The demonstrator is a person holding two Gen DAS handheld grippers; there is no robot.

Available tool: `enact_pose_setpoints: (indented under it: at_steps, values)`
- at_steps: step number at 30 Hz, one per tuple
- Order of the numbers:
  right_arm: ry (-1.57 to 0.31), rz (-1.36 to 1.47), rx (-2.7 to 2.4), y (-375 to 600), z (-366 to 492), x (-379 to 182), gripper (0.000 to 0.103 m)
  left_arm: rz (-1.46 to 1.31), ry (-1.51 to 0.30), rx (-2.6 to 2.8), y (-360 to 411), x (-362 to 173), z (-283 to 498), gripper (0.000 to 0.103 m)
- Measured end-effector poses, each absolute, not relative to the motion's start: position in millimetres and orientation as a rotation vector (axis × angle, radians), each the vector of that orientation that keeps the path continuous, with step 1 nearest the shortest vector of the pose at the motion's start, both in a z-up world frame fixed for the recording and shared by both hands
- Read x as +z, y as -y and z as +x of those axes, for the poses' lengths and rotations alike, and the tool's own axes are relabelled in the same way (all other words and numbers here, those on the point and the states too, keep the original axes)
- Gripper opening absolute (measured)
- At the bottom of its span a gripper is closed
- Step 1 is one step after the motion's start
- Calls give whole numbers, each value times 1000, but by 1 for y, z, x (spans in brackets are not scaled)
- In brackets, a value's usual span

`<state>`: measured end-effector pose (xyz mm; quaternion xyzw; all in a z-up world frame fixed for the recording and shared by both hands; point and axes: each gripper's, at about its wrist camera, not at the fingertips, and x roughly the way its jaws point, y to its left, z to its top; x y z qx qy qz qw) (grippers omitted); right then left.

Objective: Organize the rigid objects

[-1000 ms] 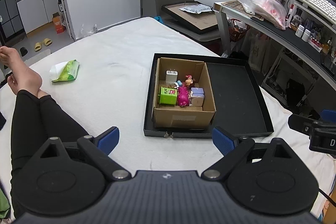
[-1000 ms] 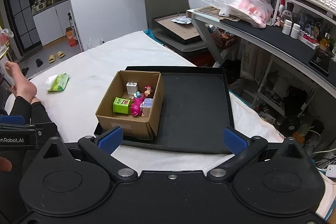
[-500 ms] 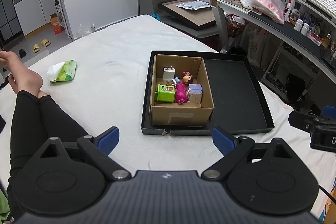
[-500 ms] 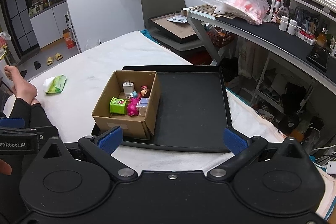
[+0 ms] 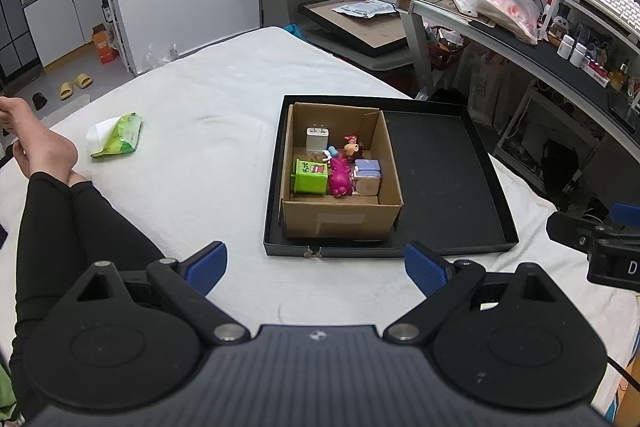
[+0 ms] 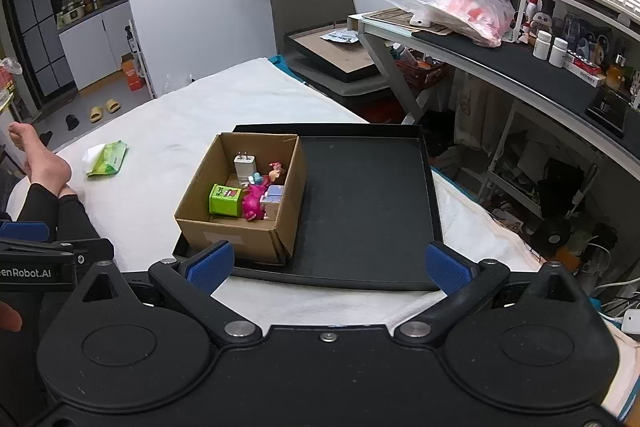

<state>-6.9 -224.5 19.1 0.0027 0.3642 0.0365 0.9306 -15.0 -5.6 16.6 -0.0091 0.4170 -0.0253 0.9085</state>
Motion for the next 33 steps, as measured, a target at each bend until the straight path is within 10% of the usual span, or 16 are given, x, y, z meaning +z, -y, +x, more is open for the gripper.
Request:
enact_pose_setpoints:
  at_steps: [33]
  values:
    - [-752,13,61,228,-8,16,103,-17,-841,-62,13,17,-19,95]
